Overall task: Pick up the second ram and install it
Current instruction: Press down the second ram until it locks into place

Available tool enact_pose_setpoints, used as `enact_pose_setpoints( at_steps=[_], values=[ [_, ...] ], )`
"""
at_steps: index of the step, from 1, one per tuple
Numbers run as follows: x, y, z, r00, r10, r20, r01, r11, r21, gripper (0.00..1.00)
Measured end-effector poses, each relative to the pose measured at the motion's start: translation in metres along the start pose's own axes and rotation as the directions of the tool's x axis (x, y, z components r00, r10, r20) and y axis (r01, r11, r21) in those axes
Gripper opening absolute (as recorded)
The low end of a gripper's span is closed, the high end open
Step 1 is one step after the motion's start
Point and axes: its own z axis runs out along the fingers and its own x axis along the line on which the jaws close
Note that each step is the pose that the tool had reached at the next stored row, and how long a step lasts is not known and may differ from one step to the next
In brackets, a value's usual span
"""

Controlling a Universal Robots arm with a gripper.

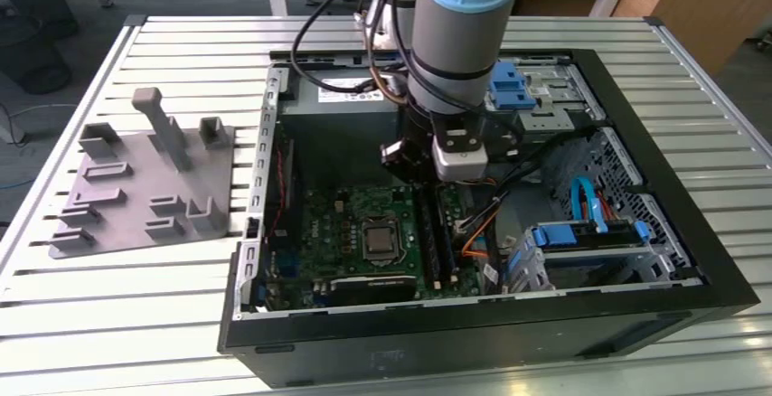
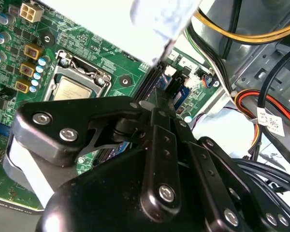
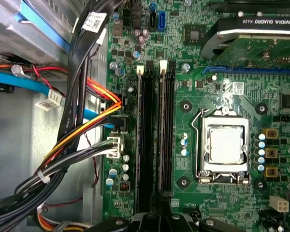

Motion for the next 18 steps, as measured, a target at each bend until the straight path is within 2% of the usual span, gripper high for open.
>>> enact_pose_setpoints(
  at_steps=[4,8,18],
  values=[
    [0.0,0.0001,-0.0093,1.0,0.0,0.0008,0.0,1.0,-0.002,0.1],
    [-0.0001,0.0038,-0.0099,1.0,0.0,0.0008,0.0,1.0,-0.0054,0.1],
    [-0.0007,0.0389,-0.0101,1.0,0.0,0.001,0.0,0.9999,-0.0148,0.1]
  ],
)
